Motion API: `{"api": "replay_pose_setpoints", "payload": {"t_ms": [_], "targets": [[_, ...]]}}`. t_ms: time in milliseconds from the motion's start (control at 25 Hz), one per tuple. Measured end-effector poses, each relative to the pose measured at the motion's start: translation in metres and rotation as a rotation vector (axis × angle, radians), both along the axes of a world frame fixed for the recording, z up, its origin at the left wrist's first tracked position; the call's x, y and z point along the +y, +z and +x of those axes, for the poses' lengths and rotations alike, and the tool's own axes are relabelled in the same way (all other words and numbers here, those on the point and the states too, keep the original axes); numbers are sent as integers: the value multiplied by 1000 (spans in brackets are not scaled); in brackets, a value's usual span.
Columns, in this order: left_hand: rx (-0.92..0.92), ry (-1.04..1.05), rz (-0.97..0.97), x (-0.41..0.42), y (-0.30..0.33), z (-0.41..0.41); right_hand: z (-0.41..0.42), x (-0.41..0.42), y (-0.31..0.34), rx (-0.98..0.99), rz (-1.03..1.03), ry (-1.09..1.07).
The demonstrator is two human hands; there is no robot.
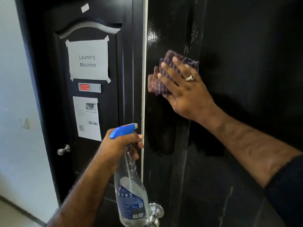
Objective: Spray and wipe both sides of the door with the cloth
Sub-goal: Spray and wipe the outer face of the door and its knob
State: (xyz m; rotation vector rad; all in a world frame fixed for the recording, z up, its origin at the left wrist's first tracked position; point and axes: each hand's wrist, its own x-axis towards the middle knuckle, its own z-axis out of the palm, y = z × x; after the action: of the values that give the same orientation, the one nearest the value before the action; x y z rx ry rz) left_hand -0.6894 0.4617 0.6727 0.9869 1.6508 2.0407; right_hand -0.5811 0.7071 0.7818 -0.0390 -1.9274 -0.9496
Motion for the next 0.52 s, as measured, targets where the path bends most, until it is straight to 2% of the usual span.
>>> {"api": "replay_pose_setpoints", "payload": {"t_ms": [80,120,240,280,320,360,440,520], "targets": [[13,1,0,1,1,3,-20,-15,-6,66,-77,-16],[12,-5,4,1,2,4,-28,-19,-31,-15,-45,12],[-4,-32,24,1,1,5,-13,-13,-129,-481,120,-16],[-16,-36,19,1,-1,4,4,-7,-144,-571,152,-55],[-30,-33,12,1,-1,3,20,0,-144,-572,171,-49],[-39,-27,6,2,-3,2,32,7,-132,-494,154,-34],[-41,-27,-14,7,-3,4,49,15,-83,-181,55,-41],[-23,-51,-26,16,-2,11,56,15,-27,68,-48,-132]]}}
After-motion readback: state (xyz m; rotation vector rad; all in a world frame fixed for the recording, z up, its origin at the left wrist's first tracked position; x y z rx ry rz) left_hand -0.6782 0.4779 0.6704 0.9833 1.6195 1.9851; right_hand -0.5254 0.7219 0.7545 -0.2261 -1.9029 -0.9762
